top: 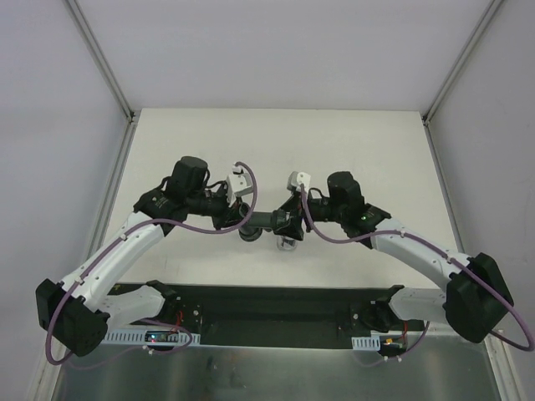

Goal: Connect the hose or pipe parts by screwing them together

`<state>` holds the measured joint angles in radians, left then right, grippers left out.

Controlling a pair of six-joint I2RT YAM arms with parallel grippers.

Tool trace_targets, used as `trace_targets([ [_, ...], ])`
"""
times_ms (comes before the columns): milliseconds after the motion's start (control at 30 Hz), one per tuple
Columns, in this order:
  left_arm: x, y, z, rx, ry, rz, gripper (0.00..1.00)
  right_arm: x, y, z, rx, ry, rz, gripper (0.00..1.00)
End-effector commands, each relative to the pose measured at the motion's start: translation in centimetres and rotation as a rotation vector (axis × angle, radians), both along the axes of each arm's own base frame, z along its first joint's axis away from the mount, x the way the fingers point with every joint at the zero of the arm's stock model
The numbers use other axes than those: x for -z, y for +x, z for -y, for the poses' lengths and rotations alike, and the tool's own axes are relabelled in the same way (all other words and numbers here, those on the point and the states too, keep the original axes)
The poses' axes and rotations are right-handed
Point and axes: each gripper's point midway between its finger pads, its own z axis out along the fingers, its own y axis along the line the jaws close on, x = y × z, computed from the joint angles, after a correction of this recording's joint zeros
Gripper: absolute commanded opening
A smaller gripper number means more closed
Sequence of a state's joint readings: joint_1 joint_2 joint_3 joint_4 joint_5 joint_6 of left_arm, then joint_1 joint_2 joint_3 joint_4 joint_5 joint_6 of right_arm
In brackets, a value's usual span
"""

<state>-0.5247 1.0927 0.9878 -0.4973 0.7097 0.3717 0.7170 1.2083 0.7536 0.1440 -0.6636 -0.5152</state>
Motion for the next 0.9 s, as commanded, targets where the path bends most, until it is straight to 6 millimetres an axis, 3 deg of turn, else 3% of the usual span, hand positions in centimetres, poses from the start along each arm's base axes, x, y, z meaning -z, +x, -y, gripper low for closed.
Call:
trace_targets([
  [0, -2.4, 1.2, 1.1, 0.031, -0.092, 0.200, 0.00, -6.2, -0.6, -1.6, -0.039, 0.256, -0.295, 0.37],
  [67, -3.0, 0.9, 1.4, 0.062, -0.129, 0.237, 0.00, -6.5, 0.5, -1.7, 0.002, 0.275, -0.409, 0.35],
  [100, -2.6, 0.7, 1.4, 0.068, -0.134, 0.242, 0.00, -6.1, 0.9, -1.5, 0.016, 0.274, -0.564, 0.33],
  [200, -2.6, 0.7, 1.4, 0.071, -0.145, 0.271, 0.00, -5.9, 2.4, -1.2, 0.058, 0.296, -0.704, 0.30],
  [267, -2.6, 0.7, 1.4, 0.066, -0.148, 0.261, 0.00, -5.9, 2.8, -0.9, 0.094, 0.306, -0.766, 0.41],
  [300, -2.6, 0.6, 1.5, 0.071, -0.152, 0.251, 0.00, -5.9, 3.3, -0.5, 0.124, 0.317, -0.763, 0.54],
  [333, -2.7, 0.5, 1.6, 0.070, -0.155, 0.243, 0.00, -5.9, 3.4, -0.2, 0.137, 0.324, -0.751, 0.56],
  [367, -2.4, 0.5, 1.6, 0.064, -0.156, 0.215, 0.00, -6.0, 3.5, 0.1, 0.143, 0.327, -0.703, 0.57],
  [433, -2.0, 0.4, 1.5, 0.058, -0.150, 0.174, 0.00, -6.3, 4.0, 1.5, 0.207, 0.356, -0.592, 0.74],
  [467, -1.6, 0.3, 1.6, 0.050, -0.147, 0.143, 0.00, -6.3, 4.4, 2.1, 0.228, 0.353, -0.492, 0.79],
  [500, -1.5, 0.3, 1.5, 0.046, -0.143, 0.121, 0.00, -7.8, 4.7, 3.1, 0.272, 0.384, -0.387, 0.84],
  [567, -1.3, -0.2, 1.6, 0.044, -0.148, 0.064, 0.00, -7.7, 4.7, 4.1, 0.292, 0.367, -0.234, 0.96],
  [600, -1.5, -0.3, 1.7, 0.041, -0.152, 0.050, 0.00, -9.1, 4.7, 4.8, 0.316, 0.385, -0.154, 0.96],
  [733, -2.0, -1.0, 1.7, 0.033, -0.170, -0.008, 0.00, -11.2, 4.4, 6.0, 0.301, 0.343, 0.063, 0.96],
  [767, -2.2, -1.3, 1.8, 0.031, -0.181, -0.039, 0.00, -11.3, 3.4, 5.6, 0.240, 0.335, 0.097, 0.96],
  [800, -2.6, -1.4, 1.9, 0.029, -0.188, -0.056, 0.00, -11.9, 2.8, 5.7, 0.191, 0.317, 0.237, 0.96],
  [833, -2.7, -1.5, 1.9, 0.030, -0.192, -0.078, 0.00, -11.9, 2.2, 5.6, 0.158, 0.304, 0.310, 0.96],
  [867, -3.2, -1.9, 2.1, 0.036, -0.204, -0.114, 0.00, -10.7, 0.9, 5.0, 0.106, 0.265, 0.373, 0.96],
])
